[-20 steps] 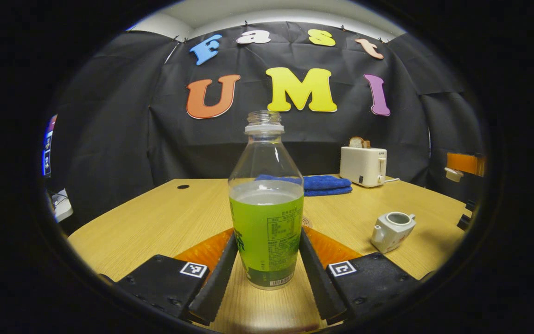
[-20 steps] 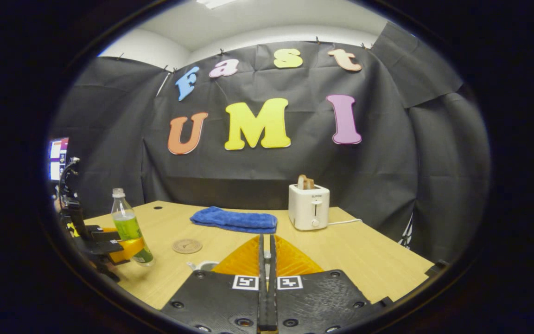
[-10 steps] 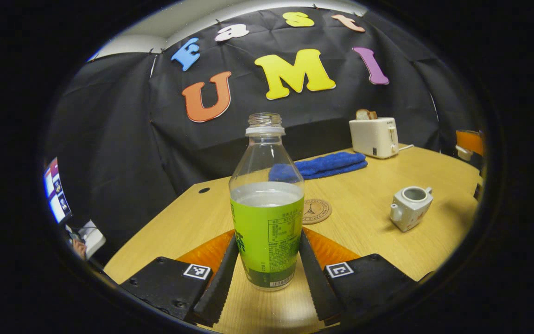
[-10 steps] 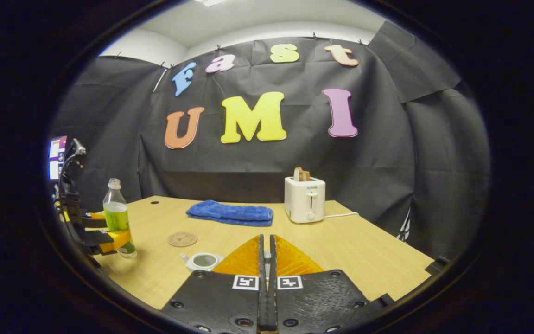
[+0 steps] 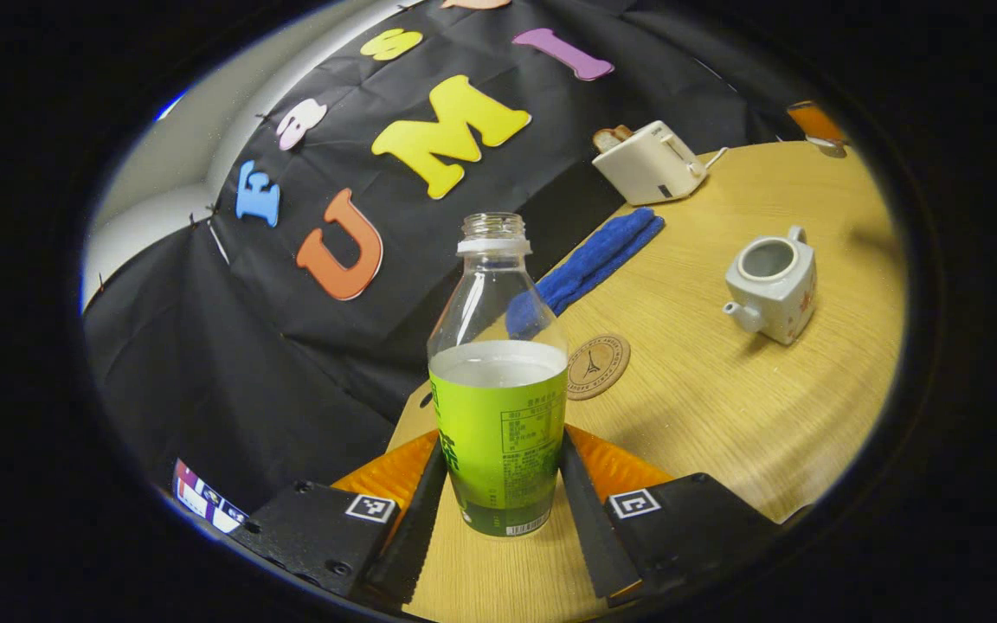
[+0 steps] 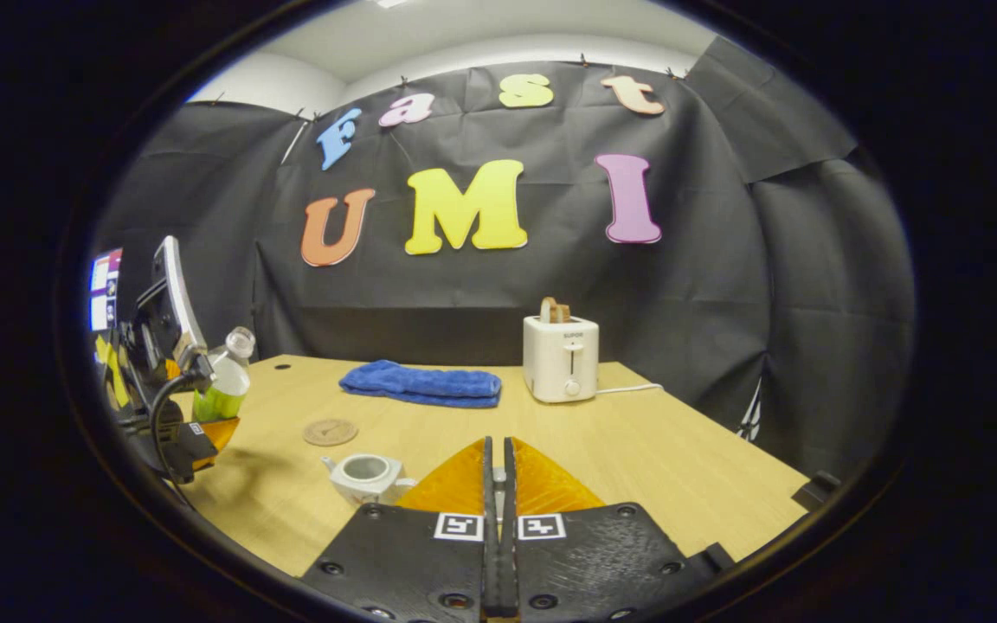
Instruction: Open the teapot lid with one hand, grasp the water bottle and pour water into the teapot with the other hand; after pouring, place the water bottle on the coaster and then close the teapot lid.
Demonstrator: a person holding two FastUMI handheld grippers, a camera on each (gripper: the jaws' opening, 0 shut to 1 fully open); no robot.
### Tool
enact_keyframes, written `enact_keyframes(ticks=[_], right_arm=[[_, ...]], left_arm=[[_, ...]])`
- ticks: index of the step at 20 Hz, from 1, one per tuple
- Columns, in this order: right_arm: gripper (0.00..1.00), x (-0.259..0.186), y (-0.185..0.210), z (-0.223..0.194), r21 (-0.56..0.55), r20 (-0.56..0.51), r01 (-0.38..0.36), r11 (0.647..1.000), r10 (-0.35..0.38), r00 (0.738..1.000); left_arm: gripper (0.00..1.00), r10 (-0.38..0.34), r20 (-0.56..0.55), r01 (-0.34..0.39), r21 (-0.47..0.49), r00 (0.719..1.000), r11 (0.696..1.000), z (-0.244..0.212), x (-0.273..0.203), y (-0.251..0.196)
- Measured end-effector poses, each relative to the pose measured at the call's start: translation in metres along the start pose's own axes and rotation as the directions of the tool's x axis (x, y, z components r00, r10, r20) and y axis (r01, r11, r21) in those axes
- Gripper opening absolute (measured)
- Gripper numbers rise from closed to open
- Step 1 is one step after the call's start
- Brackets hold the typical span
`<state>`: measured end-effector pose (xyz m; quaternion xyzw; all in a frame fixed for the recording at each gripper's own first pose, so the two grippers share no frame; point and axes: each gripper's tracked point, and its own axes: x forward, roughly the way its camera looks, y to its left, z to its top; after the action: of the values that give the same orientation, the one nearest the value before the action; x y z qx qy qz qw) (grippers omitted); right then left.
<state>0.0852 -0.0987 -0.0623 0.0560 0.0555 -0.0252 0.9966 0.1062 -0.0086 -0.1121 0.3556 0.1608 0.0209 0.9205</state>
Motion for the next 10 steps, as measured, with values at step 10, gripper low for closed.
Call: enact_keyframes(ticks=[10], right_arm=[[0.0,-0.004,-0.017,-0.014,0.021,-0.021,-0.002,1.0,0.002,1.0]], left_arm=[[0.72,0.038,0.045,-0.055,0.493,0.998,0.868,0.033,-0.006,-0.026]])
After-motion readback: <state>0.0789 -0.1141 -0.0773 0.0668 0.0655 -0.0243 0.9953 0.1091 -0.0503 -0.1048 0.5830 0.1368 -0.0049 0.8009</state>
